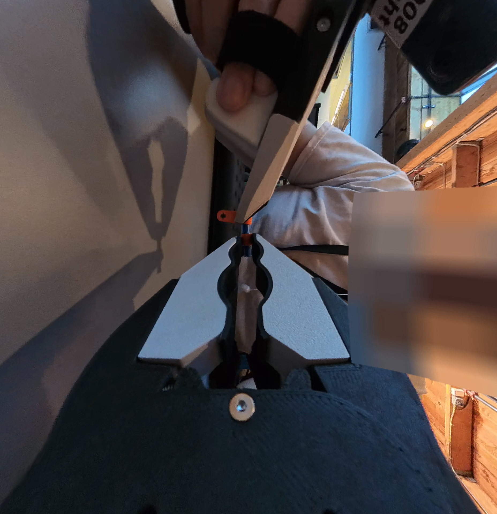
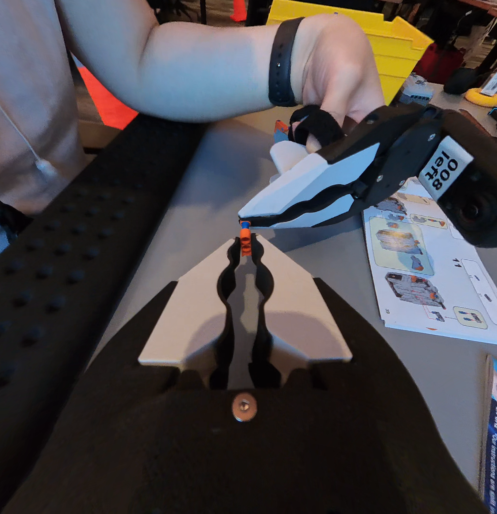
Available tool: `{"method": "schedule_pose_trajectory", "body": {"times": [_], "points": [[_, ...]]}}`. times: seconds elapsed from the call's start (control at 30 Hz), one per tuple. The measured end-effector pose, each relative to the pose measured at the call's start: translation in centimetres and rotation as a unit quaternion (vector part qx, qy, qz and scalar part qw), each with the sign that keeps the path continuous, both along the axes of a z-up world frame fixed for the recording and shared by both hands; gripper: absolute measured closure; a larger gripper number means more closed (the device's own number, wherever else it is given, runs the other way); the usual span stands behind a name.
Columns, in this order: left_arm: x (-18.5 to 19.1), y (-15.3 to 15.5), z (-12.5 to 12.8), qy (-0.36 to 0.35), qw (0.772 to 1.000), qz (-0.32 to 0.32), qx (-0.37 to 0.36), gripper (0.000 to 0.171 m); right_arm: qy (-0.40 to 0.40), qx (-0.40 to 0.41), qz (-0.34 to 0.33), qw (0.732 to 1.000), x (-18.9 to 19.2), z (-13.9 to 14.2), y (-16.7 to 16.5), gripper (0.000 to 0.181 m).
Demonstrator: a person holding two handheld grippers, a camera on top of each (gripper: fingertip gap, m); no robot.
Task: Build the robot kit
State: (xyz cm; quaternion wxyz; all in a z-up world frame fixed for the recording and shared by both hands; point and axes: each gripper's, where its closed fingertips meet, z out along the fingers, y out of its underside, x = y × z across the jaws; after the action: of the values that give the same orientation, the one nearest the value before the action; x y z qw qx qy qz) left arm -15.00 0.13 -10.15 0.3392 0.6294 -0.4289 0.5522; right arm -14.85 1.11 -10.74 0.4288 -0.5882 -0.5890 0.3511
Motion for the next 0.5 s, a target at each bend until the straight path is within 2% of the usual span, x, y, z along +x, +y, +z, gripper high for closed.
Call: {"method": "schedule_pose_trajectory", "body": {"times": [0.17,0.37,0.5], "points": [[0.3,0.2,0.3,-0.013,1.000,0.003,0.002,0.167,0.002,0.021,-0.008,1.000,-0.7,-0.3,0.0,0.174],[0.2,1.1,-0.5,0.009,1.000,0.026,0.014,0.167,-0.017,0.010,-0.043,0.999,-0.6,-0.9,1.0,0.174],[0.0,1.7,-1.7,0.039,0.997,0.037,0.050,0.166,-0.072,0.015,-0.074,0.995,-0.7,-2.1,1.6,0.174]]}}
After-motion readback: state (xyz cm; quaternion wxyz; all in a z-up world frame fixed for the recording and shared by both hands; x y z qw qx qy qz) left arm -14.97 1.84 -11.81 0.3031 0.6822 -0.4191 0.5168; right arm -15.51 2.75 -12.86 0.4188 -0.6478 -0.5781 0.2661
